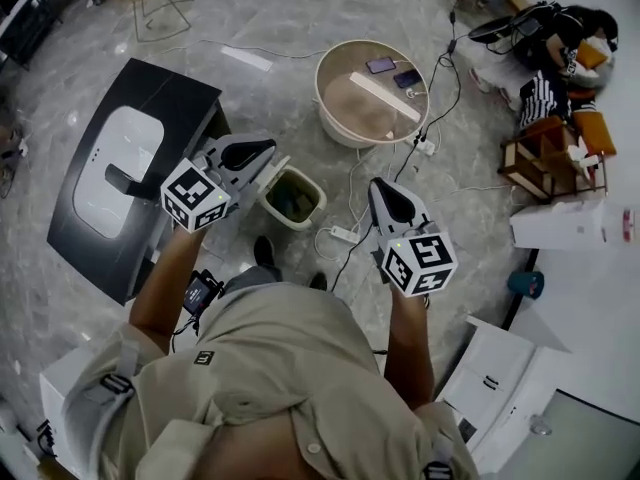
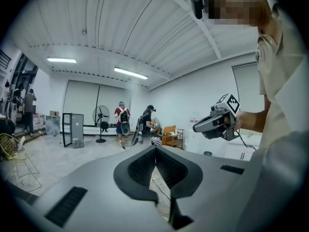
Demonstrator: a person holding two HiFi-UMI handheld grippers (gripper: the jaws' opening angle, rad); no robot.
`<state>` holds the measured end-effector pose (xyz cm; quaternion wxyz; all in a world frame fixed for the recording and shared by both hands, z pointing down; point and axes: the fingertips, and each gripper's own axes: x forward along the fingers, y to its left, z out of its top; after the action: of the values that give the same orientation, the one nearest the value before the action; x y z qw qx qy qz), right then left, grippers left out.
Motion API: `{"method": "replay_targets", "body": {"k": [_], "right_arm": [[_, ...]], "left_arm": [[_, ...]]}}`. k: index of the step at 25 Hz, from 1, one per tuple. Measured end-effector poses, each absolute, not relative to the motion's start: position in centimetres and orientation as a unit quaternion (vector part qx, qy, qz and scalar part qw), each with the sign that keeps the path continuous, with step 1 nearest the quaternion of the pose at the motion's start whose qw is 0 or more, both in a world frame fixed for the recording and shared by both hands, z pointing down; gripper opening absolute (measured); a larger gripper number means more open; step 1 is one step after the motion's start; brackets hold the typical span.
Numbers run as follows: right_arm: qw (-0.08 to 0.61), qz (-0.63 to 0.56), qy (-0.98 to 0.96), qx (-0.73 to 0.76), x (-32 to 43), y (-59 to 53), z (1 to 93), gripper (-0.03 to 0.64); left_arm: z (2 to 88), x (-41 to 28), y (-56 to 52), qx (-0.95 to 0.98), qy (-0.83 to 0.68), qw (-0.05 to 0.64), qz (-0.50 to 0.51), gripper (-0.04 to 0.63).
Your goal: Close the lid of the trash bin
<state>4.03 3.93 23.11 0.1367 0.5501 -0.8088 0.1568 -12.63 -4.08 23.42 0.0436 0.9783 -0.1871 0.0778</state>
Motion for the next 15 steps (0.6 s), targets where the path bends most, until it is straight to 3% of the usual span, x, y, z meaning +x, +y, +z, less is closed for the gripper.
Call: {"method": "replay_targets", "body": {"k": [15], "right_arm": [[0.161,0.194,-0.768,0.589,5.3,2.6,26.5,0.025]], "left_arm": [[30.0,-12.5,-8.2,0.978,-0.156,0.095,0.101,0.017]]}}
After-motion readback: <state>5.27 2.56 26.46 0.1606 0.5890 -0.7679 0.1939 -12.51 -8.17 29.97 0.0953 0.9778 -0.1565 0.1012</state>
